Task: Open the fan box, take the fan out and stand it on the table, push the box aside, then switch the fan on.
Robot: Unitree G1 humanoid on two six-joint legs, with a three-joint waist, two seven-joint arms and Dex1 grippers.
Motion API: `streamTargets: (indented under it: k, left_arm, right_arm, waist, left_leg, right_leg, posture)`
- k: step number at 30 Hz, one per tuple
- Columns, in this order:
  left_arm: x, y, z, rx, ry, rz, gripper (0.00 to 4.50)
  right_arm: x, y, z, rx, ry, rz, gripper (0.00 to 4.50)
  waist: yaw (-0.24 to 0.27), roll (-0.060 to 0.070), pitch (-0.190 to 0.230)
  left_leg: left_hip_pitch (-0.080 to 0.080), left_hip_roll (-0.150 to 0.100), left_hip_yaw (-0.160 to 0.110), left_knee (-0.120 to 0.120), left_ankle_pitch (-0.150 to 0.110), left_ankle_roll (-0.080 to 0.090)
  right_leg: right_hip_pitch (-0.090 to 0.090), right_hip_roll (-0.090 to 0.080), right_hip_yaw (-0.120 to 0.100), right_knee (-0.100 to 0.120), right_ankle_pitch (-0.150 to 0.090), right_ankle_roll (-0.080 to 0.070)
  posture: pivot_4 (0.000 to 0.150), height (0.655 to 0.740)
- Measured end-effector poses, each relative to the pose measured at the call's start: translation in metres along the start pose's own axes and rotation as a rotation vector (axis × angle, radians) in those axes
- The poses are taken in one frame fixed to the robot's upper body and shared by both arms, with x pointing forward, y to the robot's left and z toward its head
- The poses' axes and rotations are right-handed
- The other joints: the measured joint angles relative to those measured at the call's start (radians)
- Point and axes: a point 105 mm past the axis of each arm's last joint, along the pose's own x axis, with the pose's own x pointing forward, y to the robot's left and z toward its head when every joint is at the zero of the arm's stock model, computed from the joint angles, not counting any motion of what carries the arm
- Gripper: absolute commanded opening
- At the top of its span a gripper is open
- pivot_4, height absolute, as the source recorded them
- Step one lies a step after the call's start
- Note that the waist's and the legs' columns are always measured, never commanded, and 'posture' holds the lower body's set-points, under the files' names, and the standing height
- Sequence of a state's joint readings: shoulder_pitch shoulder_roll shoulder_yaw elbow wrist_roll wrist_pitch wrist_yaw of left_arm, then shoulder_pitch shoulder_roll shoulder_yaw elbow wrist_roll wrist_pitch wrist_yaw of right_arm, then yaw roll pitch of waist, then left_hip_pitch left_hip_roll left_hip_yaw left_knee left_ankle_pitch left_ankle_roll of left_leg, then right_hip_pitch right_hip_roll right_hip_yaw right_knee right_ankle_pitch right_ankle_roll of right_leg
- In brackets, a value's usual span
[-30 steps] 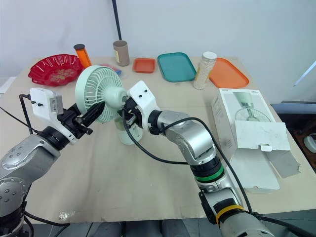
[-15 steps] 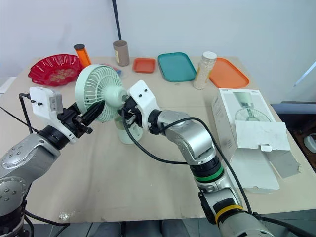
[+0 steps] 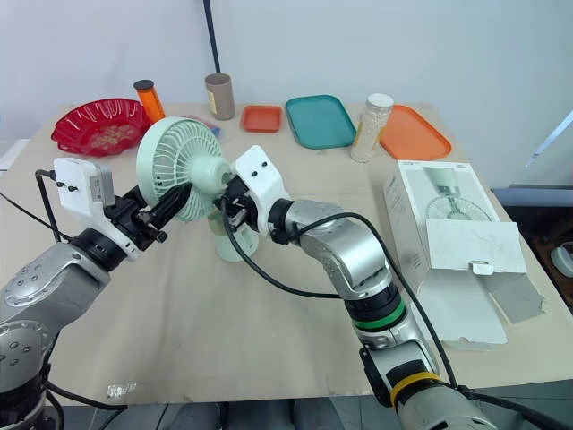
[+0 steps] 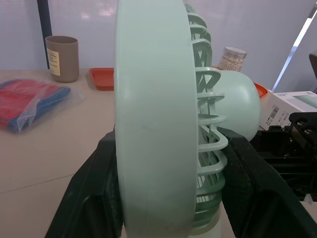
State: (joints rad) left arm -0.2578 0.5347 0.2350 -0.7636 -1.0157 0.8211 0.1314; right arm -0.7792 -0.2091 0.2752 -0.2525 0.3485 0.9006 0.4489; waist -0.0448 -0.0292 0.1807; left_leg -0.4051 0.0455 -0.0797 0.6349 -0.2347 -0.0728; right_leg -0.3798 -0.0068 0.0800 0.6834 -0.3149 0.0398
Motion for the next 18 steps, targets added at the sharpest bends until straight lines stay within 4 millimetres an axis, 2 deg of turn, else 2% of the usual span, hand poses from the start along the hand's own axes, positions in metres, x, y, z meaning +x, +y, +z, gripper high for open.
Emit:
streamTargets:
  k: [1,2,3,5,7,18]
  left_arm:
    - [0.0,0.0,0.0,0.001,0.0,-0.001,3.46]
    - [0.0,0.0,0.0,0.001,0.0,-0.002,3.58]
    - [0.0,-0.001,0.0,0.0,-0.002,-0.006,4.0]
    - [0.001,-0.004,0.007,-0.005,-0.035,-0.026,4.45]
    - [0.0,-0.007,0.016,0.005,-0.075,-0.044,4.45]
    - [-0.002,-0.005,0.019,0.004,-0.079,-0.04,4.45]
  right_arm:
    - [0.0,0.0,0.0,0.001,0.0,0.0,0.39]
    - [0.0,0.0,0.0,0.001,0.0,0.0,0.39]
    - [0.0,0.0,0.0,0.001,0.001,0.002,0.39]
    - [0.001,0.002,-0.004,0.009,0.012,0.009,0.39]
    - [0.002,0.004,-0.004,0.012,0.01,0.016,0.39]
    - [0.001,0.004,-0.004,0.01,0.01,0.017,0.39]
  waist:
    - [0.0,0.0,0.0]
    - [0.0,0.0,0.0]
    - [0.0,0.0,0.0]
    - [0.0,0.0,0.0]
    - [-0.001,0.0,0.0]
    - [-0.001,0.0,0.0]
  left_leg:
    - [0.0,0.0,0.0,0.0,0.0,0.0]
    - [0.0,0.0,0.0,0.0,0.0,0.0]
    - [0.0,0.0,0.0,0.0,0.0,0.0]
    - [0.0,0.0,0.0,0.0,0.0,0.0]
    - [0.0,0.0,0.0,0.0,0.0,0.0]
    - [0.0,0.0,0.0,0.0,0.0,0.0]
  right_leg:
    - [0.0,0.0,0.0,0.0,0.0,0.0]
    - [0.0,0.0,0.0,0.0,0.0,0.0]
    - [0.0,0.0,0.0,0.0,0.0,0.0]
    - [0.0,0.0,0.0,0.0,0.0,0.0]
    - [0.0,0.0,0.0,0.0,0.0,0.0]
    - [0.0,0.0,0.0,0.0,0.0,0.0]
  posture:
    - [0.15,0.74]
    - [0.15,0.74]
    - [0.15,0.74]
    - [0.15,0.74]
    - [0.15,0.74]
    - [0.15,0.74]
